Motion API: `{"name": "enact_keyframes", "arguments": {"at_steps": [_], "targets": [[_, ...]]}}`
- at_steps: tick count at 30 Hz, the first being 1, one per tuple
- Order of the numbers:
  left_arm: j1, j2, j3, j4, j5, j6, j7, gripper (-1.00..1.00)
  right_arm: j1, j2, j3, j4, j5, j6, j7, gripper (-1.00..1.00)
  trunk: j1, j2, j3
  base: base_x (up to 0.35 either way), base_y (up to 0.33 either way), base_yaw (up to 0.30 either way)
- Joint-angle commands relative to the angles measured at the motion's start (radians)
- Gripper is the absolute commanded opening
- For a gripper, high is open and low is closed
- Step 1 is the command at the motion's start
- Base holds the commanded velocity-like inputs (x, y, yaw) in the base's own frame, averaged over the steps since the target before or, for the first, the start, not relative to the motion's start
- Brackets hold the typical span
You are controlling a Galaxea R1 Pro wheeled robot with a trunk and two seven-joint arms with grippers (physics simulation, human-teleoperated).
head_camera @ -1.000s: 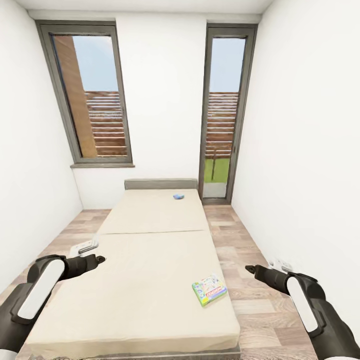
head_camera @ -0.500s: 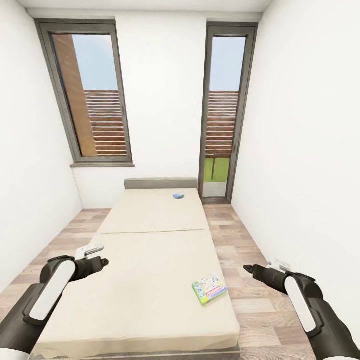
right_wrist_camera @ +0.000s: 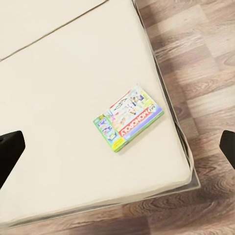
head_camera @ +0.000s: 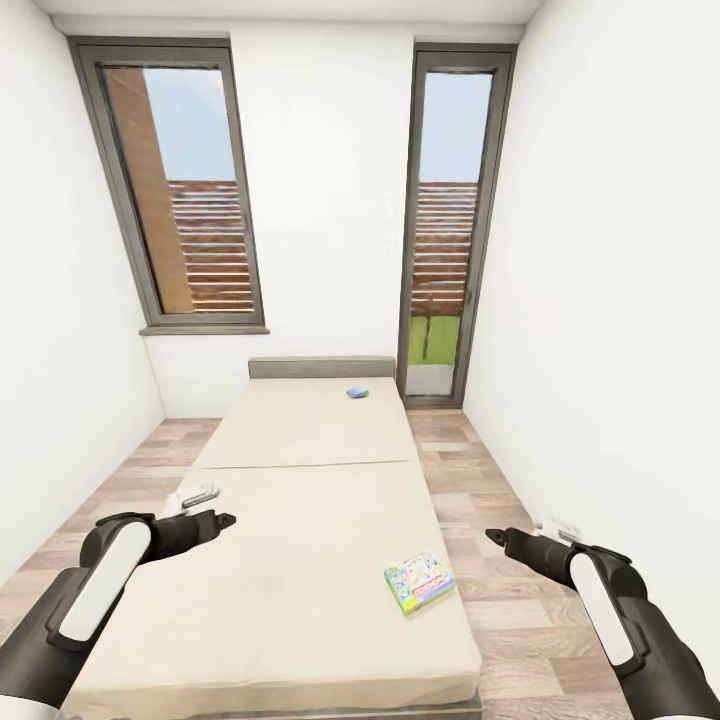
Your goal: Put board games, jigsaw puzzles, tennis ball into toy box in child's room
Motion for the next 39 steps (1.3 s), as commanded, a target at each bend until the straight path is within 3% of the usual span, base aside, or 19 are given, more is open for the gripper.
{"name": "enact_keyframes", "arguments": {"at_steps": [1, 8, 13, 16, 19, 23, 26, 34, 39], "targets": [[0.000, 0.001, -0.002, -0.001, 0.010, 0.001, 0.006, 1.00, 0.000, 0.000, 0.000, -0.001, -0.002, 0.004, 0.001, 1.00, 0.001, -0.001, 0.000, 0.073, 0.000, 0.000], [0.000, -0.003, -0.004, -0.001, 0.011, 0.002, 0.000, 1.00, 0.000, 0.001, 0.002, 0.003, 0.008, -0.002, -0.009, 1.00, 0.001, -0.001, 0.000, 0.074, -0.118, 0.000], [0.000, -0.004, -0.005, -0.002, 0.011, 0.002, 0.000, 1.00, -0.004, 0.017, 0.040, 0.005, 0.012, -0.003, -0.041, 1.00, 0.001, -0.001, 0.000, 0.075, -0.258, 0.000], [0.000, -0.005, -0.005, -0.002, 0.011, 0.001, 0.000, 1.00, -0.008, 0.033, 0.080, 0.006, 0.014, 0.000, -0.099, 1.00, 0.001, -0.001, 0.000, 0.078, -0.198, 0.000], [-0.001, -0.007, -0.007, -0.005, 0.011, 0.002, -0.001, 1.00, -0.011, 0.055, 0.124, 0.006, 0.013, 0.004, -0.203, 1.00, 0.001, -0.001, 0.000, 0.040, -0.081, 0.000], [0.000, -0.008, -0.018, -0.008, 0.012, 0.001, -0.001, 1.00, -0.022, 0.080, 0.151, 0.005, 0.010, 0.008, -0.308, 1.00, 0.001, -0.001, 0.000, 0.014, -0.029, 0.000], [0.000, -0.008, -0.023, -0.008, 0.012, 0.000, -0.001, 1.00, -0.028, 0.093, 0.158, 0.005, 0.007, 0.010, -0.336, 1.00, 0.001, -0.001, 0.000, 0.004, -0.009, 0.000], [0.000, -0.007, -0.025, -0.008, 0.011, 0.000, -0.002, 1.00, -0.031, 0.103, 0.162, 0.001, -0.002, 0.008, -0.331, 1.00, 0.001, -0.001, 0.000, 0.001, -0.002, 0.000], [0.000, -0.006, -0.024, -0.008, 0.010, 0.000, -0.002, 1.00, -0.029, 0.102, 0.161, -0.001, -0.003, 0.005, -0.259, 1.00, 0.001, -0.001, 0.000, 0.004, 0.000, 0.000]]}}
